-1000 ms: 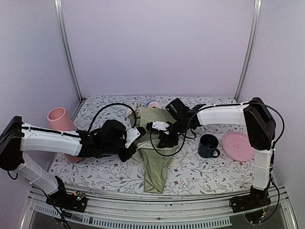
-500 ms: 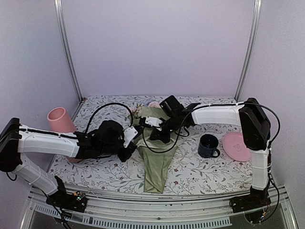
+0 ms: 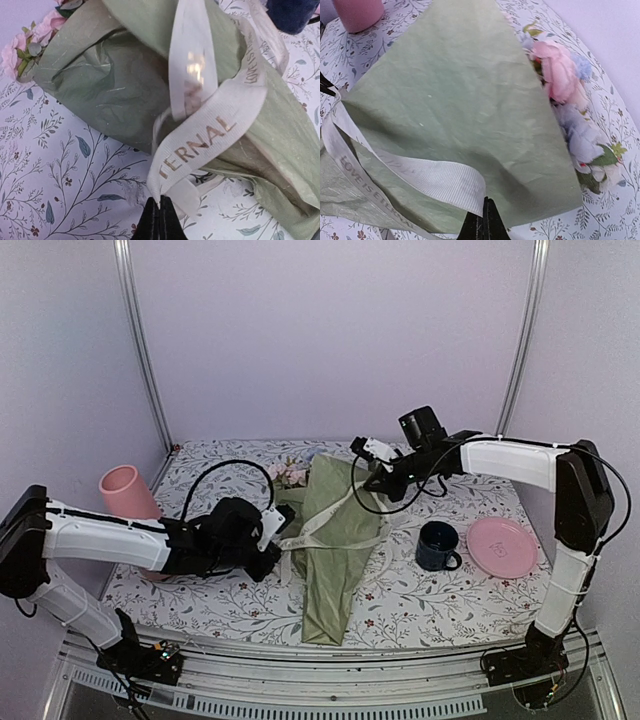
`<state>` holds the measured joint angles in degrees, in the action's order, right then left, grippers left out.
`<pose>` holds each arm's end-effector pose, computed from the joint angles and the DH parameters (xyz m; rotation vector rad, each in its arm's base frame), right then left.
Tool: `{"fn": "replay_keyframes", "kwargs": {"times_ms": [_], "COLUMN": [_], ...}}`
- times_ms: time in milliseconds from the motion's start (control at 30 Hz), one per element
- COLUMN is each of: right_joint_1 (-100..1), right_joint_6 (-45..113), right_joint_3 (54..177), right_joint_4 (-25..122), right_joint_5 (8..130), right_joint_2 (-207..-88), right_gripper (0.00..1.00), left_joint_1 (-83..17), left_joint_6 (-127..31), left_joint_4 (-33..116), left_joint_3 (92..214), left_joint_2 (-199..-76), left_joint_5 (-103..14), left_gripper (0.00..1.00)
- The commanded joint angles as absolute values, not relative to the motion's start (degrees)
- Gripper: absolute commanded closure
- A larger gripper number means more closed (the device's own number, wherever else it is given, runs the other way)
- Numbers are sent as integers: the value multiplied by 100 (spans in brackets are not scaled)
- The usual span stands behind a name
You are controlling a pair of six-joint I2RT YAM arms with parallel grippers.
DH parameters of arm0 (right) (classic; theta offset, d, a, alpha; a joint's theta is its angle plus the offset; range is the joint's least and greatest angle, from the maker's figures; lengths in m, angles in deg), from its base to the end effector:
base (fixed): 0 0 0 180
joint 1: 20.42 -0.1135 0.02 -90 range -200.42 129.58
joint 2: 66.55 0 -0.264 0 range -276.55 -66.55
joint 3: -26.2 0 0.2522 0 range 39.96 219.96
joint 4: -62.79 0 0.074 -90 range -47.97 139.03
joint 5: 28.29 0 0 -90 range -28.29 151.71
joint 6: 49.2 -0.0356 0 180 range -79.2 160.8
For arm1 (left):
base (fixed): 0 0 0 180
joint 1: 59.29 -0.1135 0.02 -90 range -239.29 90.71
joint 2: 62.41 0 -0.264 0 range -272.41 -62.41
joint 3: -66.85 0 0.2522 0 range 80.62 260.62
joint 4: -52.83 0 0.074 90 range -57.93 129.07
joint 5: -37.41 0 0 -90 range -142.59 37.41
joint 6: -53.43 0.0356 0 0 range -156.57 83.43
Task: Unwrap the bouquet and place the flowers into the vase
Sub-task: Untie the half-tied ribbon from the tied bouquet.
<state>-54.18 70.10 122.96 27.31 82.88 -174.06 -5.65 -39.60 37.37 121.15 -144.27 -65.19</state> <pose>0.3432 0.2448 0.2408 -1.3804 1.9124 0.4760 0.1756 -0.2255 0.1840 0.8871 2.1356 -0.2520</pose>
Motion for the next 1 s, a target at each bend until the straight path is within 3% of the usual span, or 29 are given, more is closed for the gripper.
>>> {"fn": "replay_keyframes", "kwargs": {"times_ms": [0,267,533,567,633,700,833,967], "right_joint_1": [-4858,-3580,-3110,-3069,-2972,-2965,-2967,-3004], "right_joint_6": [6655,5907,5534,5520,5569,5704,5949,6454], "right_joint_3": [11947,11442,10975,10975,10975,10979,11377,11756], "right_joint_4": [2662,2634,2406,2354,2206,2130,1736,1475], "right_joint_5": [8441,8369,7997,7968,8159,8226,8438,9358], "right_joint_2": [-17119,-17011,-16843,-16828,-16768,-16663,-16611,-16645], "right_gripper": [100,100,98,97,93,86,68,60], "left_joint_1": [-782,-1343,-1743,-1747,-1740,-1707,-1610,-1114], "left_joint_6": [-4585,-6006,-6887,-6942,-6914,-6876,-6492,-5139], "left_joint_4": [3275,2382,1731,1651,1572,1448,1146,2029], "left_joint_3": [12375,12592,12567,12581,12616,12682,13125,13471], "left_joint_2": [-14576,-14468,-14686,-14671,-14572,-14395,-13993,-13879], "left_joint_5": [-6985,-7254,-6974,-6954,-6845,-6863,-6870,-6155], "left_gripper": [100,100,100,98,81,70,63,59]}}
